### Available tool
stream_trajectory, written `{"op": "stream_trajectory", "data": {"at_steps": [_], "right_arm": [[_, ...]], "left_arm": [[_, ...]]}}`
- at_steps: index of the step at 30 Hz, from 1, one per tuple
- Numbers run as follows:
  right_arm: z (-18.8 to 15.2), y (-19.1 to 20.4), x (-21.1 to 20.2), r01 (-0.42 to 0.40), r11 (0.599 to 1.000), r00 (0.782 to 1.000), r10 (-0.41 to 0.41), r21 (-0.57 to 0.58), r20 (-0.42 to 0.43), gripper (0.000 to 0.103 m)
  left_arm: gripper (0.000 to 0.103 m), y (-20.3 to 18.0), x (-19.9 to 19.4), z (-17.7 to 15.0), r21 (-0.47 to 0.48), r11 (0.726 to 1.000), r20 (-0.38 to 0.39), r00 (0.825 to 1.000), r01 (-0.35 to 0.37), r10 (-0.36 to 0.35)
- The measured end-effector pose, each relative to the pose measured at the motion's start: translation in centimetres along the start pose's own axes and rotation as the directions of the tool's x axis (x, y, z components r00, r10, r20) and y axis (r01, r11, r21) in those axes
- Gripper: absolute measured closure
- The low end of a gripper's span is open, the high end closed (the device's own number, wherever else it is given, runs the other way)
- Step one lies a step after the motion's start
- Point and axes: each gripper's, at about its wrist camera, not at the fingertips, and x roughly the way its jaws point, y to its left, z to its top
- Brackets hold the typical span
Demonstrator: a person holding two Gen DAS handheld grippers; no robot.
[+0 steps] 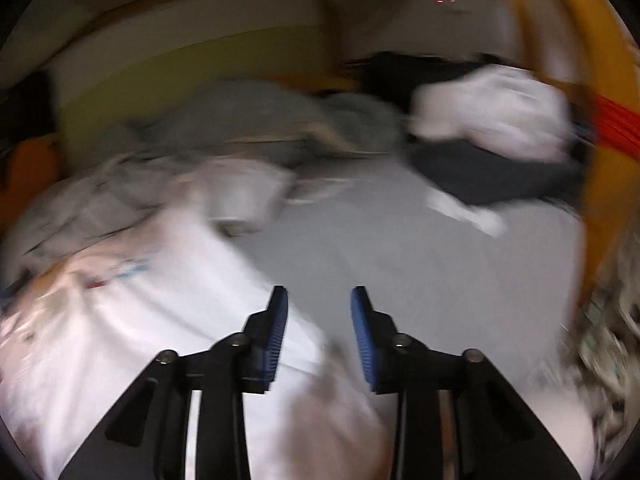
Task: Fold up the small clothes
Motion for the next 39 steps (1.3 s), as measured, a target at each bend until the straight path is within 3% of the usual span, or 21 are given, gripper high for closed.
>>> {"op": "stream_trajectory", "data": {"at_steps": [2, 5, 7, 11, 14, 15, 16, 17, 18, 19, 21, 23, 25, 28, 30, 31, 33, 34, 35, 38, 39], "right_arm": [[3.2, 0.6, 2.4, -0.109, 0.994, 0.992, 0.106, -0.03, -0.073, 0.067], [6.9, 2.2, 6.2, -0.192, 0.981, 0.974, 0.186, -0.038, -0.131, 0.061], [9.1, 4.2, 9.6, -0.222, 0.971, 0.964, 0.205, -0.089, -0.169, 0.056], [9.4, 6.8, 16.6, -0.276, 0.949, 0.929, 0.224, -0.15, -0.294, 0.055], [7.7, 7.1, 19.9, -0.272, 0.954, 0.92, 0.218, -0.129, -0.325, 0.055], [7.1, 7.0, 20.9, -0.26, 0.959, 0.924, 0.213, -0.115, -0.317, 0.055], [6.6, 6.8, 21.7, -0.255, 0.963, 0.923, 0.215, -0.091, -0.321, 0.055], [6.2, 6.9, 23.2, -0.277, 0.959, 0.904, 0.242, -0.051, -0.353, 0.063], [5.8, 6.6, 23.7, -0.295, 0.955, 0.889, 0.262, -0.032, -0.376, 0.089], [5.6, 6.6, 24.2, -0.301, 0.953, 0.88, 0.27, -0.019, -0.39, 0.097], [6.0, 6.2, 23.6, -0.291, 0.957, 0.904, 0.275, 0.002, -0.327, 0.097], [7.0, 6.2, 21.9, -0.312, 0.95, 0.923, 0.294, -0.033, -0.249, 0.097], [7.8, 6.8, 20.5, -0.344, 0.936, 0.921, 0.321, -0.073, -0.222, 0.097], [7.5, 8.1, 21.1, -0.287, 0.95, 0.932, 0.247, -0.124, -0.265, 0.097], [6.4, 7.9, 23.3, -0.27, 0.96, 0.902, 0.222, -0.081, -0.371, 0.097], [5.5, 7.4, 24.4, -0.261, 0.964, 0.884, 0.219, -0.048, -0.414, 0.097], [4.9, 7.0, 25.3, -0.262, 0.965, 0.879, 0.228, -0.024, -0.418, 0.095], [5.1, 7.0, 25.1, -0.264, 0.964, 0.884, 0.232, -0.025, -0.406, 0.091], [5.7, 7.0, 24.4, -0.26, 0.965, 0.895, 0.225, -0.041, -0.384, 0.079], [6.8, 6.2, 21.7, -0.296, 0.953, 0.912, 0.262, -0.064, -0.315, 0.054], [7.2, 5.9, 20.8, -0.307, 0.95, 0.914, 0.277, -0.06, -0.296, 0.053]], "left_arm": [[0.012, 0.5, 2.0, 2.8, -0.006, 0.991, -0.038, 0.99, 0.137, -0.137], [0.013, 1.0, 5.8, 6.1, 0.019, 0.997, -0.087, 0.993, 0.078, -0.076], [0.017, 1.8, 9.1, 7.0, -0.019, 0.998, -0.165, 0.984, 0.06, -0.062], [0.058, 3.8, 15.4, 6.7, -0.101, 0.995, -0.309, 0.949, 0.024, -0.055], [0.061, 3.5, 16.0, 7.7, -0.054, 0.999, -0.254, 0.967, -0.004, -0.01], [0.069, 3.4, 16.1, 8.1, -0.04, 0.999, -0.241, 0.971, -0.022, 0.012], [0.094, 3.3, 16.3, 8.6, -0.01, 0.997, -0.216, 0.973, -0.08, 0.076], [0.097, 3.5, 16.2, 9.0, 0.013, 0.991, -0.188, 0.973, -0.136, 0.136], [0.097, 3.7, 15.5, 9.5, 0.023, 0.98, -0.126, 0.972, -0.196, 0.197], [0.097, 4.0, 14.6, 10.3, 0.026, 0.971, -0.064, 0.969, -0.236, 0.238], [0.098, 4.5, 12.1, 12.3, 0.031, 0.949, 0.056, 0.948, -0.315, 0.313], [0.098, 5.8, 10.3, 14.7, -0.015, 0.931, 0.093, 0.927, -0.365, 0.364], [0.097, 7.0, 9.5, 16.9, -0.05, 0.941, 0.081, 0.937, -0.336, 0.339], [0.097, 8.4, 11.2, 18.1, -0.029, 0.906, -0.017, 0.906, -0.422, 0.422], [0.097, 9.3, 13.1, 16.7, 0.008, 0.895, -0.108, 0.889, -0.446, 0.444], [0.096, 9.0, 13.6, 16.0, 0.04, 0.901, -0.112, 0.894, -0.432, 0.433], [0.089, 8.4, 13.4, 14.4, 0.112, 0.926, -0.082, 0.925, -0.361, 0.371], [0.075, 8.3, 12.6, 13.8, 0.124, 0.942, -0.064, 0.944, -0.313, 0.323], [0.059, 8.4, 11.4, 13.2, 0.131, 0.954, -0.042, 0.96, -0.268, 0.275], [0.053, 8.3, 8.6, 11.6, 0.135, 0.968, -0.017, 0.976, -0.213, 0.217], [0.053, 8.1, 8.3, 11.2, 0.122, 0.978, -0.042, 0.984, -0.168, 0.174]]}}
